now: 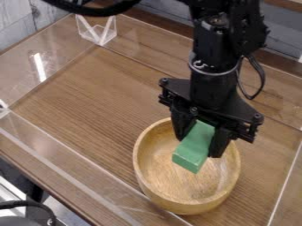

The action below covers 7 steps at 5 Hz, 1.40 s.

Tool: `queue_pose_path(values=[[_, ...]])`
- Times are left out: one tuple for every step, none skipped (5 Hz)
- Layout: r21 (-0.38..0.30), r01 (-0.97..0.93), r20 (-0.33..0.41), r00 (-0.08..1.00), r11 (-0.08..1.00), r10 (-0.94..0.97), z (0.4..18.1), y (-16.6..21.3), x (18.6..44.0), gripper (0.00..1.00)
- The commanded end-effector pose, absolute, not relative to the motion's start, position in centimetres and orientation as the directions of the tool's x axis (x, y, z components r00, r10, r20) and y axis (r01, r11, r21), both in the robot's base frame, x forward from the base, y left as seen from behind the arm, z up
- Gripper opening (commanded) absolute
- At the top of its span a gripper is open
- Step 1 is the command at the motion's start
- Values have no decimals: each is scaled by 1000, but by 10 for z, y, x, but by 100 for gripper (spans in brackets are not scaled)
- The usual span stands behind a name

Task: Put the green block in the brown bowl

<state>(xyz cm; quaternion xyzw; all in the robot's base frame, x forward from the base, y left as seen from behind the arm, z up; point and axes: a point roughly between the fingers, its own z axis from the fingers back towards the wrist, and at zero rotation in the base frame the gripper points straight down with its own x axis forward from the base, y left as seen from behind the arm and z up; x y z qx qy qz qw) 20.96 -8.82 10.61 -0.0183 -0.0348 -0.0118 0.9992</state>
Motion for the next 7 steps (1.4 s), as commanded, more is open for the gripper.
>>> queue_pose_path(values=[[-45, 37, 100, 994, 998, -33, 113, -92, 214, 0], [-45, 38, 98, 995, 998, -33, 113, -93, 213, 0], [-46, 38, 96, 995, 998, -33, 112, -93, 213, 0], [-46, 37, 94, 995, 998, -33, 111, -93, 213, 0], [-46, 37, 92, 995, 998, -32, 110, -93, 213, 0], [-47, 36, 90, 995, 998, -32, 109, -93, 213, 0], [-47, 35, 88, 996, 998, -31, 107, -93, 212, 0]])
